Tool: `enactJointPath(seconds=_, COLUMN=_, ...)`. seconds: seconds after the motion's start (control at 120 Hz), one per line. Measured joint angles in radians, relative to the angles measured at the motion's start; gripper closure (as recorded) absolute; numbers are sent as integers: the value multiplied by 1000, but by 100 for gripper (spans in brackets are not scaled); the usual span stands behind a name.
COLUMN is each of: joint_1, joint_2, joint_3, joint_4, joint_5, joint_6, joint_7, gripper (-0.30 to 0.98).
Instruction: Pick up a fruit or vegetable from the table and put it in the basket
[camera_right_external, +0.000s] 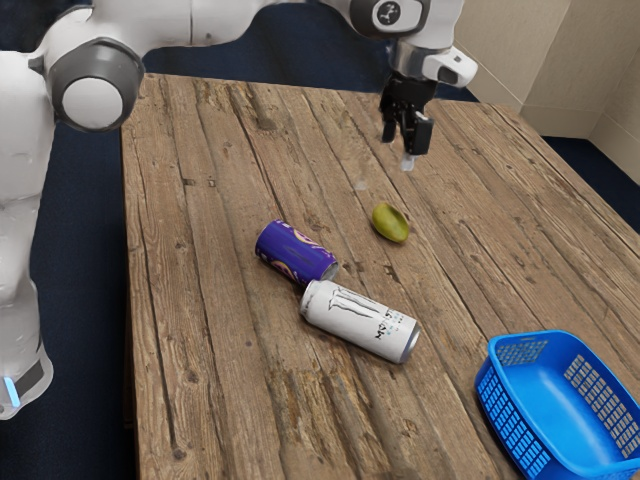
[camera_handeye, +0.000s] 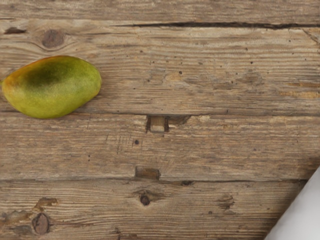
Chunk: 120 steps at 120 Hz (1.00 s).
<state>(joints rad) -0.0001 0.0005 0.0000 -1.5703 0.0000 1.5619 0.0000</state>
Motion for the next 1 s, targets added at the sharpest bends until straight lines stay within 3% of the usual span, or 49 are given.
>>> enactJointPath(seconds=0.025, joint_1=-41, joint_2=135, joint_3=49, joint_4=228, joint_5=-23, joint_6=-19, joint_7=4, gripper=0)
enactJointPath(seconds=0.058, joint_1=-41, joint_2=242, joint_3=86, joint_4=406, joint_5=-46, joint_6=-40, joint_7=9, gripper=0)
enactJointPath(seconds=0.158, joint_1=-15, joint_2=347, joint_3=124, joint_4=583, joint_5=-89, joint_6=-88, joint_7=21, gripper=0)
enactJointPath(seconds=0.4, joint_1=-14, joint_2=314, joint_3=133, joint_4=636, joint_5=-117, joint_6=-143, joint_7=43, gripper=0)
enactJointPath(seconds=0.533, joint_1=-46, joint_2=254, joint_3=66, joint_4=683, joint_5=-117, joint_6=-144, joint_7=51, gripper=0)
enactJointPath(seconds=0.683, joint_1=-48, joint_2=254, joint_3=59, joint_4=679, joint_5=-99, joint_6=-134, joint_7=100, gripper=0)
enactJointPath(seconds=0.817, joint_1=20, joint_2=304, joint_3=110, joint_4=653, joint_5=-83, joint_6=-118, joint_7=266, gripper=0)
enactJointPath(seconds=1.0, joint_1=139, joint_2=528, joint_3=121, joint_4=652, joint_5=-57, joint_6=-49, joint_7=485, gripper=0)
